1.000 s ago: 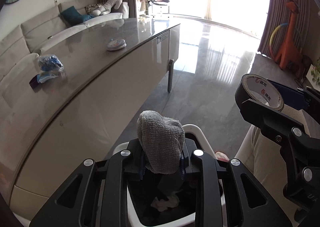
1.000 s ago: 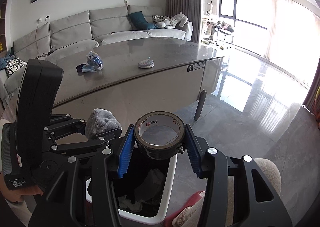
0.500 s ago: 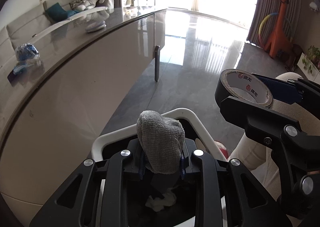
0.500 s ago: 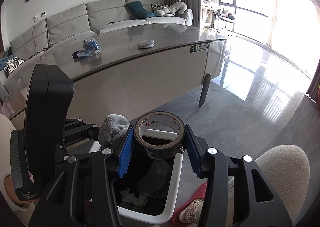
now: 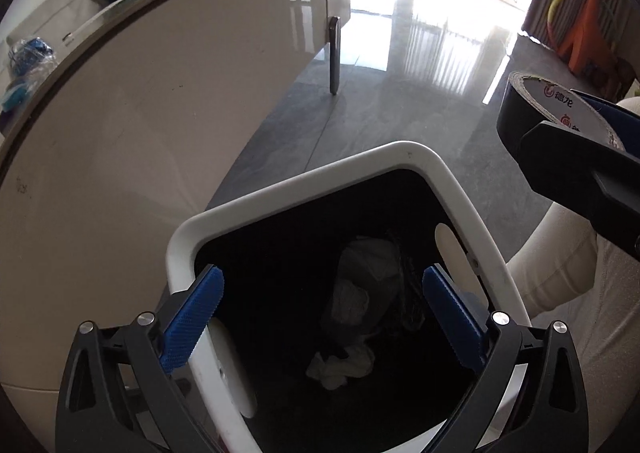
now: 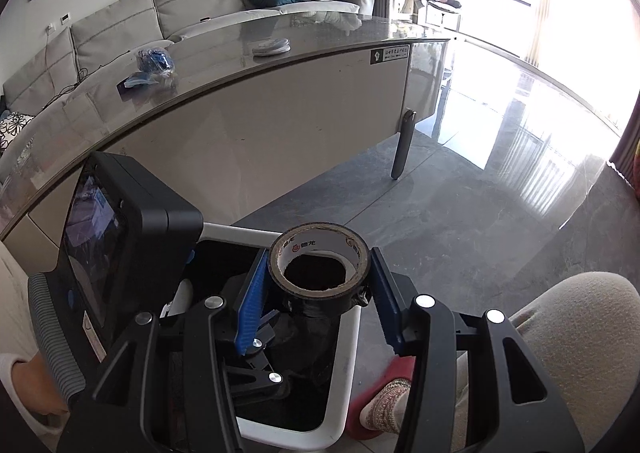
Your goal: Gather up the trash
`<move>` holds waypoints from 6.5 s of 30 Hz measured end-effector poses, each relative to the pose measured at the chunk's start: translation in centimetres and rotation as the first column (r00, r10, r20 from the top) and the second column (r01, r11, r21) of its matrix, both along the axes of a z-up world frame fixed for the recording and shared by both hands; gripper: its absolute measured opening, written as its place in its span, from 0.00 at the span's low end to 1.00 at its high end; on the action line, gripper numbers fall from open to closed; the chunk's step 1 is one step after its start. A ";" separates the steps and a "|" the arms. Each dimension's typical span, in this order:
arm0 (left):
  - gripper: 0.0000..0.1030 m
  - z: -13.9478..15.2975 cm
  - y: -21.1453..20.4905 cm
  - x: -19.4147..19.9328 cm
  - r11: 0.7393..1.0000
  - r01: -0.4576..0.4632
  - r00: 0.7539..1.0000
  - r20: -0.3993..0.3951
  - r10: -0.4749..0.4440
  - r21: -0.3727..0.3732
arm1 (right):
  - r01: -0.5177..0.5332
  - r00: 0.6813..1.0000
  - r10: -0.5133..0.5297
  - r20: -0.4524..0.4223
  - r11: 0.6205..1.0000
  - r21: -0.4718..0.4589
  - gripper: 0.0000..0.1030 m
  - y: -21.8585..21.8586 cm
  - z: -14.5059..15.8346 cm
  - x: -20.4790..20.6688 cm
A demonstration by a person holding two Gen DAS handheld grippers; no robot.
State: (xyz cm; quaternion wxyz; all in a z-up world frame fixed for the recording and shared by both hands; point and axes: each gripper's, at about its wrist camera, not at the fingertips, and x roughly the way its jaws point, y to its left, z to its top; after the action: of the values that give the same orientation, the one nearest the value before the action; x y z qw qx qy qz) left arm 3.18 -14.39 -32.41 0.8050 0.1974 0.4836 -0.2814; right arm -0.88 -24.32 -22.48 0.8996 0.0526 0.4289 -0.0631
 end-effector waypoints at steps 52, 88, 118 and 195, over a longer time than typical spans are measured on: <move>0.95 8.2 12.3 2.8 0.920 -0.368 0.902 0.187 0.389 -0.138 | -0.163 0.973 0.165 -0.160 0.986 0.021 0.96 6.4 -5.1 4.4; 0.95 13.2 16.8 20.4 0.786 -0.571 0.776 0.158 0.611 -0.236 | -0.226 0.928 0.255 0.273 0.965 -0.134 0.96 7.4 6.8 18.5; 0.00 11.3 15.8 23.7 0.833 -0.516 0.824 0.151 0.547 -0.201 | -0.228 0.932 0.251 0.262 0.967 -0.115 0.96 6.9 6.1 22.3; 0.14 15.5 10.9 25.7 0.902 -0.372 0.864 0.274 0.423 -0.217 | -0.117 0.964 0.129 0.233 0.991 -0.064 0.87 1.0 -0.4 28.5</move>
State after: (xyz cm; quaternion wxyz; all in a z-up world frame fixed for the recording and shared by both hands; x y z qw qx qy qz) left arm 28.84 -3.53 -16.89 0.9252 0.0715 0.3557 -0.1111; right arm 27.61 -23.36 -22.88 0.9475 0.0104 0.3195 -0.0113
